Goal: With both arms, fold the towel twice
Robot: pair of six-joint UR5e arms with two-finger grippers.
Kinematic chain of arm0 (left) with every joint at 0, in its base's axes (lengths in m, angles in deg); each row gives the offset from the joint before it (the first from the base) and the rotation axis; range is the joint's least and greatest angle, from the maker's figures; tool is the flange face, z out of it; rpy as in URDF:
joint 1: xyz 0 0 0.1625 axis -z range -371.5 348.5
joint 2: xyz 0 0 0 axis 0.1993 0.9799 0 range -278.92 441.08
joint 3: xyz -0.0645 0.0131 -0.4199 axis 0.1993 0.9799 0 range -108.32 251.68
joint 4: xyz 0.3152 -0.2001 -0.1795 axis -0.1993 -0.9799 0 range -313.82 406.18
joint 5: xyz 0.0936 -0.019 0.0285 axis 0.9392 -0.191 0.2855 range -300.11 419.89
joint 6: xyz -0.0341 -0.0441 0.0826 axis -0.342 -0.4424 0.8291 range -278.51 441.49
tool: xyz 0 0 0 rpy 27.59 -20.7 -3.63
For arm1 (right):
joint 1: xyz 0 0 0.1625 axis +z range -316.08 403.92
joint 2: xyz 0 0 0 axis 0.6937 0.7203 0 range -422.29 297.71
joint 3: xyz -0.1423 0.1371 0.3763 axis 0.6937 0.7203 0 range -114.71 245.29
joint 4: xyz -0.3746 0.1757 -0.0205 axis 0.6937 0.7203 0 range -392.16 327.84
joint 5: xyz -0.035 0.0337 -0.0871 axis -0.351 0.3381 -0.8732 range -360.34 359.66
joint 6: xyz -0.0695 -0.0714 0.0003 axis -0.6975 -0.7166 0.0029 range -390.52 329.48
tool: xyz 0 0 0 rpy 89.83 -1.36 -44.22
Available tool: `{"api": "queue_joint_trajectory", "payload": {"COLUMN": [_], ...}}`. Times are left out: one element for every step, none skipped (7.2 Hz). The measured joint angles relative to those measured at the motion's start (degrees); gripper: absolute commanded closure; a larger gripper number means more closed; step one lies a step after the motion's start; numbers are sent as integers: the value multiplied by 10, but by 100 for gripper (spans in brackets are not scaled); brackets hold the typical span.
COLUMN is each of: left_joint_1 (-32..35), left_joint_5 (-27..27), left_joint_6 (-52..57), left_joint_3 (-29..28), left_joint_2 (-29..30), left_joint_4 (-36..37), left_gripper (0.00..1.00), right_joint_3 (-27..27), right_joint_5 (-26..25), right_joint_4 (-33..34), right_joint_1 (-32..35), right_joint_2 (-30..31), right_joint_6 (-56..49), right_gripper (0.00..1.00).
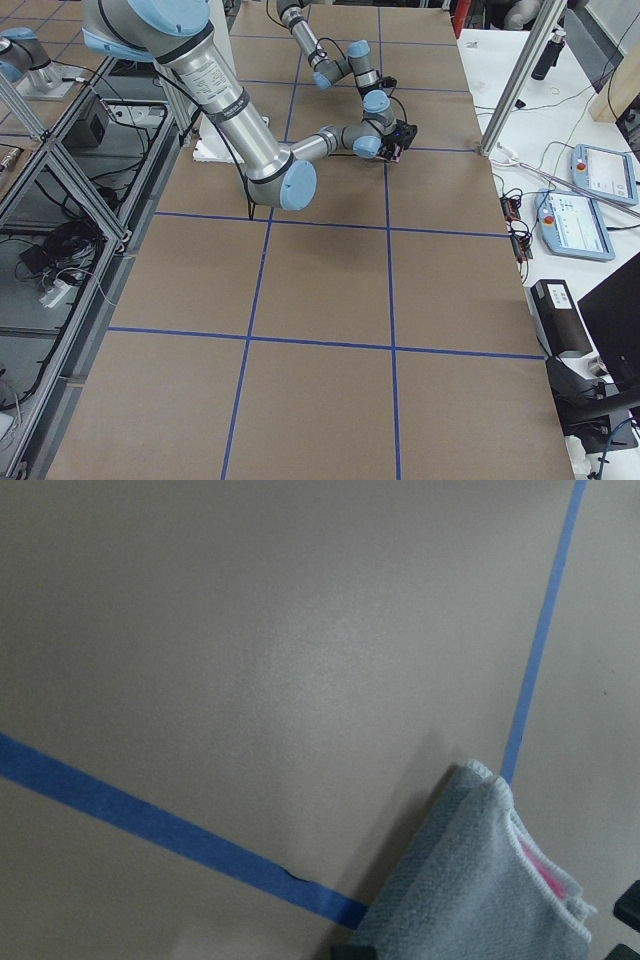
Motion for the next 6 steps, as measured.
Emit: {"api": "queue_joint_trajectory", "payload": {"left_joint_1": [7,22,43,68,103,144], "left_joint_5": [-5,-25,-59,-95,-133,-175], "left_joint_6": [1,4,5,6,18,51], "left_joint_3": [4,13,30,54,77,100], "left_joint_2": [0,-1,-10,-30,-55,-87], "left_joint_4": [0,2,4,6,8,9], "left_gripper": [100,96,75,1,0,0], "right_joint_3": [-3,-10,-25,-45,-66,-86], "right_joint_5": [13,32,56,84,114,142], "right_joint_4": [0,0,1,2,4,8], "right_joint_1": [10,24,43,64,89,119], "right_joint_2": [2,8,26,51,83,120], "right_joint_6": [-6,-15,-30,-50,-82,-140], "right_gripper": [0,0,0,0,0,0]}}
